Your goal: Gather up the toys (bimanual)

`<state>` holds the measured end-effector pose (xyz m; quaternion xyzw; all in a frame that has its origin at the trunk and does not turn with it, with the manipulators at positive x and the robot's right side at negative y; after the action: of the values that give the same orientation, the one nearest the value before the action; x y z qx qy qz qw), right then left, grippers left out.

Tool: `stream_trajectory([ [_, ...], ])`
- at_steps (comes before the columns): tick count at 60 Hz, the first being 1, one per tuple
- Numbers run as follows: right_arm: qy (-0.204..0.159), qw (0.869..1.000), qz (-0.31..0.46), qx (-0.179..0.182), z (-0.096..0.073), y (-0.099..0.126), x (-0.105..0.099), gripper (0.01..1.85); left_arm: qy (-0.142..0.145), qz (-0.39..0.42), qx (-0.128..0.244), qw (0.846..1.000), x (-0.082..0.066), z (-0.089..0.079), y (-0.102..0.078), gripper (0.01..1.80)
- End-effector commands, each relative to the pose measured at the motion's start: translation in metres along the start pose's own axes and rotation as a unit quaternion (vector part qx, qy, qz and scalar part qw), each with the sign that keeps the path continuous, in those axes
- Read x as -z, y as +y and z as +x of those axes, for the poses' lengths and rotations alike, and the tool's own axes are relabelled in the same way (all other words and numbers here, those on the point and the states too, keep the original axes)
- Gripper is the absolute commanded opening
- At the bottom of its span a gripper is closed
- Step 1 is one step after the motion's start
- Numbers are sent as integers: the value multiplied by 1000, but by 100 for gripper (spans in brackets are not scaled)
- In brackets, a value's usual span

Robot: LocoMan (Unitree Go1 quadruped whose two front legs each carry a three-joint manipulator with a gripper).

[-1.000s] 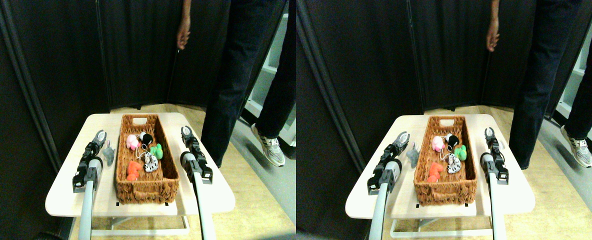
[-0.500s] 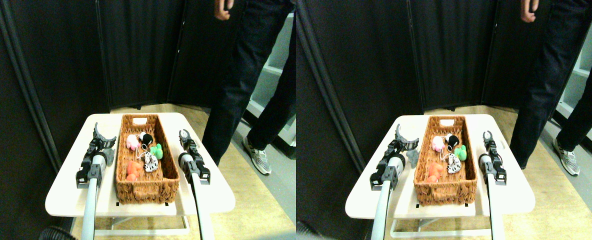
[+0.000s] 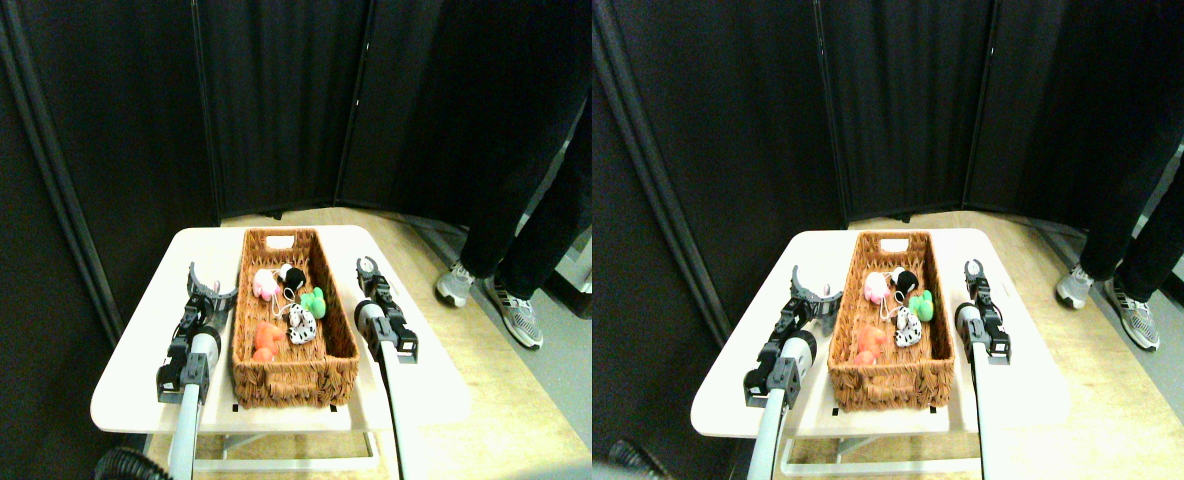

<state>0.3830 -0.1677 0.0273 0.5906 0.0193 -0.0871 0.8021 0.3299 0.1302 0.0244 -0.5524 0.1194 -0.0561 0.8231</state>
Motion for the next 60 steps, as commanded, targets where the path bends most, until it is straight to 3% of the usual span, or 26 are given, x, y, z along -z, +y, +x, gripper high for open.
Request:
stream_trajectory([
  [1,2,1000,11,-23,1,6,4,1,5,-5,4,1000,9,3,7,82],
  [27,1,1000,12,-16,2,5,9,1,-30,-34,12,999,12,7,35,61],
  [60,-8,1000,14,4,3,-4,7,1,-33,-43,8,998,8,18,46,67],
])
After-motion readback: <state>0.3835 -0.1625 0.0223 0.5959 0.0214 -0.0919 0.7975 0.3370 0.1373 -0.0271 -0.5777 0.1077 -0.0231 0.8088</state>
